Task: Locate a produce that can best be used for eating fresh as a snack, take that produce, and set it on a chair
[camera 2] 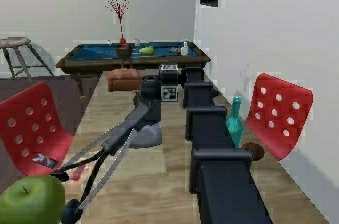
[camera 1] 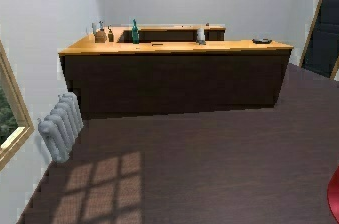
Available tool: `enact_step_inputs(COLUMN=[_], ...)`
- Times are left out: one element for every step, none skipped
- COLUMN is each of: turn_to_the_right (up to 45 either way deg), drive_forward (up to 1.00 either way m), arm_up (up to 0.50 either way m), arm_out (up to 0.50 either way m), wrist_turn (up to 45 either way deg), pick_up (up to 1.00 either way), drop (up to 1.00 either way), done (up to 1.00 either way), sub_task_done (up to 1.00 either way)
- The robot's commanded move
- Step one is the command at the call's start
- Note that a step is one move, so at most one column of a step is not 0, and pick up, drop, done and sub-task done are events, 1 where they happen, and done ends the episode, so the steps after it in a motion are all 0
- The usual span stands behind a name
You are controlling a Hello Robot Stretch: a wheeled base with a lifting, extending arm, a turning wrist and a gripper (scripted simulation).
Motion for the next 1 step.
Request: enact_step_inputs(turn_to_the_right=[0.0], drive_forward=[0.0], arm_up=[0.0], arm_out=[-0.26], wrist_turn=[0.0], pick_up=[0.0], drop=[0.0], done=[0.0], sub_task_done=[0.0])
